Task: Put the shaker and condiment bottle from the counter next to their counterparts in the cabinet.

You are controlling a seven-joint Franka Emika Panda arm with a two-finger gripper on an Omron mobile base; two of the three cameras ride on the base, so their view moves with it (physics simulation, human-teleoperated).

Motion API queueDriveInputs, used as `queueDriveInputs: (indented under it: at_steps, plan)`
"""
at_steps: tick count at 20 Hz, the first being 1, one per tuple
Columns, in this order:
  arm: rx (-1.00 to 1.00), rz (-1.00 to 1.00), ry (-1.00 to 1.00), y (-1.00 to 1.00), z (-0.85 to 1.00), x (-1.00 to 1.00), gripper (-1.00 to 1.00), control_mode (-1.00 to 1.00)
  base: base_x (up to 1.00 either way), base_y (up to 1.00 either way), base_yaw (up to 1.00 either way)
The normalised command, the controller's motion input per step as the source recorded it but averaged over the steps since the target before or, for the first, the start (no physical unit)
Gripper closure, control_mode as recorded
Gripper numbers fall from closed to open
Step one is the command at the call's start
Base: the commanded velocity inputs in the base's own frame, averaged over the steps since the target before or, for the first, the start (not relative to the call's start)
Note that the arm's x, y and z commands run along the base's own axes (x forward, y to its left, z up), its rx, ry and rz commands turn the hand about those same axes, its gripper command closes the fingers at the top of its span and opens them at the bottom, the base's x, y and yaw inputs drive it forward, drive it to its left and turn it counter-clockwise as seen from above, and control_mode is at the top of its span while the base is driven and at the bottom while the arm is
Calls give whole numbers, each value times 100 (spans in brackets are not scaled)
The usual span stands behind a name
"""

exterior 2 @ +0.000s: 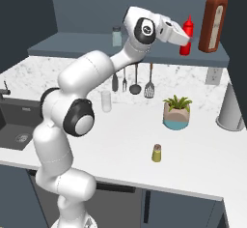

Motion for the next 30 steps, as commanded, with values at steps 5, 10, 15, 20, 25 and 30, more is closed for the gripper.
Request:
queueDriveInputs:
  at_steps: [5, 10, 15, 20, 25, 30]
  plan:
    - [0, 3, 3, 47, 0, -1, -100, -100, 0, 0, 0]
    - [0, 9, 1, 54, -4, 0, -100, -100, 0, 0, 0]
    - [1, 10, 0, 15, 0, -40, -100, -100, 0, 0, 0]
    - [2, 6, 0, 3, -2, -67, -100, -100, 0, 0, 0]
    - [0, 6, 0, 21, -31, -93, -100, -100, 0, 0, 0]
    - [0, -3, 0, 11, -27, -100, -100, -100, 0, 0, 0]
